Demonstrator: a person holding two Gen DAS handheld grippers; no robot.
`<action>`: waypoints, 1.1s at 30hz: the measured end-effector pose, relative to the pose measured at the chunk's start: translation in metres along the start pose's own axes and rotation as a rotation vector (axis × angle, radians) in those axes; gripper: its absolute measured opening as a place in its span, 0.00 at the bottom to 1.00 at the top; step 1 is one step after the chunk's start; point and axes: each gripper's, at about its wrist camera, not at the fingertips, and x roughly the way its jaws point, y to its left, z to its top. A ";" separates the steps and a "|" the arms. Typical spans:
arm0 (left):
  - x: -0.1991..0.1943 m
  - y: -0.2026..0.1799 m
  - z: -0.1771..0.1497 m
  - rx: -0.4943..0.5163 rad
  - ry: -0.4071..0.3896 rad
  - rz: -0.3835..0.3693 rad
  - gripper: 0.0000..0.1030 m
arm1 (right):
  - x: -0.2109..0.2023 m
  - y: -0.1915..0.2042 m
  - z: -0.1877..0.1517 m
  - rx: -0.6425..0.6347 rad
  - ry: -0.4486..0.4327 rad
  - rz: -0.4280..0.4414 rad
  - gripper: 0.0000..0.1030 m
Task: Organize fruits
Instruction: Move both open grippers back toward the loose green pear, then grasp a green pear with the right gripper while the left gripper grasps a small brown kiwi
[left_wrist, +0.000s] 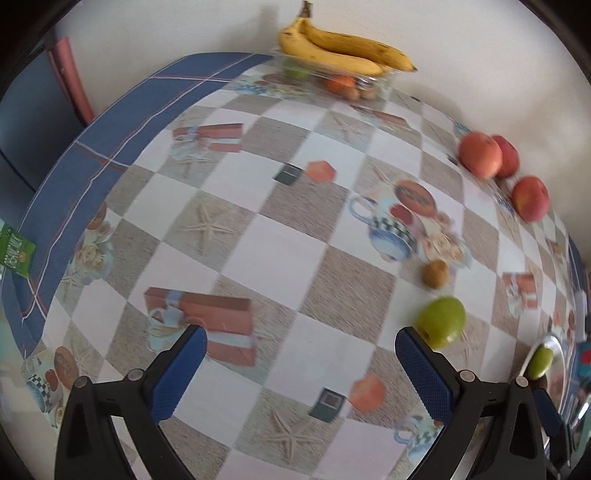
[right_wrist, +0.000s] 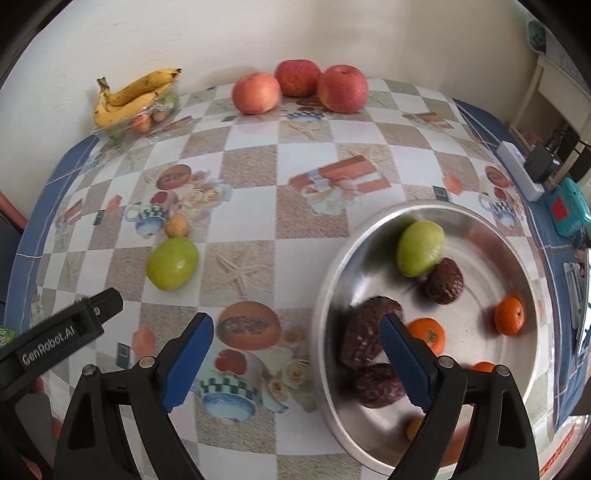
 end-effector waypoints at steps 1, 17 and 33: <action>0.001 0.002 0.002 -0.006 0.000 0.000 1.00 | -0.001 0.003 0.001 -0.007 -0.011 0.011 0.89; 0.032 0.014 0.017 -0.041 0.045 0.060 1.00 | 0.033 0.059 0.012 -0.145 -0.032 0.124 0.89; 0.053 0.010 0.032 -0.024 0.039 0.023 1.00 | 0.063 0.078 0.013 -0.210 0.015 0.114 0.74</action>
